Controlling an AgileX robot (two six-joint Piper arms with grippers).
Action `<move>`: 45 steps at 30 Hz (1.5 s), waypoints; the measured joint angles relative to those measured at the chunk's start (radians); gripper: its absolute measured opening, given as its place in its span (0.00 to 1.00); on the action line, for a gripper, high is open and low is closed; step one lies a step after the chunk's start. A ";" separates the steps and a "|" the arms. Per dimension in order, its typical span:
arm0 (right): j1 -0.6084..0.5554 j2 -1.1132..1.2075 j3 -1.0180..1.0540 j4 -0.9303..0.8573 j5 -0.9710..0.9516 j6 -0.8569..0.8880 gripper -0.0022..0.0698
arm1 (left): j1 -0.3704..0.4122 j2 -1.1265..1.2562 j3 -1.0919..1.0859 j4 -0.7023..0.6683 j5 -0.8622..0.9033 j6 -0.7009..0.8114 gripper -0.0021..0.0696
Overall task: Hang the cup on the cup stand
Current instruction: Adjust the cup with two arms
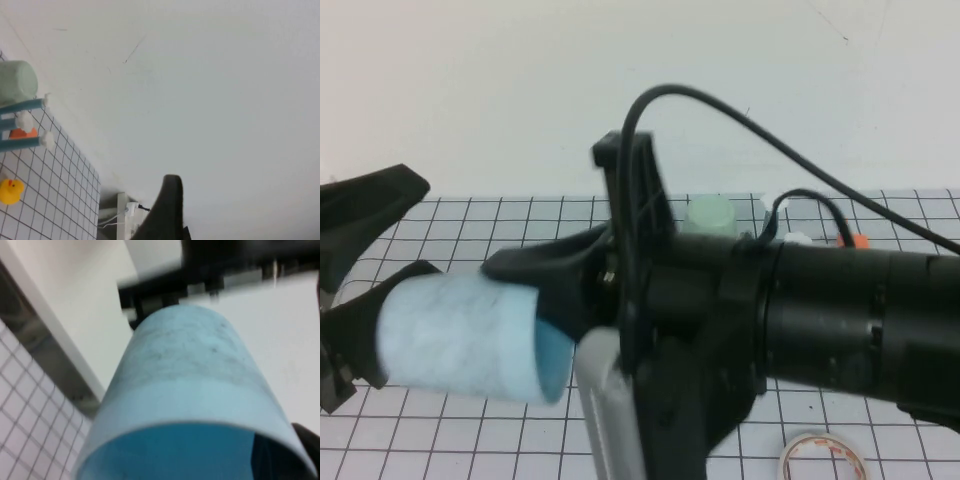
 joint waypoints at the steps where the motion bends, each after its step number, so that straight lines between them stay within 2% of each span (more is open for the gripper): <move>1: 0.000 0.000 -0.002 0.000 -0.027 0.009 0.06 | 0.002 0.000 0.000 0.000 -0.005 -0.005 0.99; 8: -0.002 0.056 -0.050 0.010 -0.086 0.036 0.06 | 0.004 0.002 0.000 0.000 -0.056 -0.026 0.99; 15: -0.010 0.099 -0.082 0.017 -0.311 0.048 0.06 | 0.006 0.002 0.000 -0.012 -0.041 -0.041 1.00; 17: -0.020 0.099 -0.082 0.019 -0.324 0.091 0.06 | 0.004 0.001 0.000 -0.012 -0.038 -0.045 1.00; 25: -0.100 0.110 -0.119 0.024 -0.261 0.405 0.06 | 0.004 0.001 0.000 -0.018 -0.051 -0.045 1.00; 34: -0.103 0.152 -0.192 0.024 -0.130 0.695 0.06 | 0.004 0.001 0.000 -0.019 -0.063 0.000 1.00; 45: -0.101 0.206 -0.196 0.019 0.016 0.870 0.06 | 0.004 0.001 0.000 -0.019 -0.153 0.037 1.00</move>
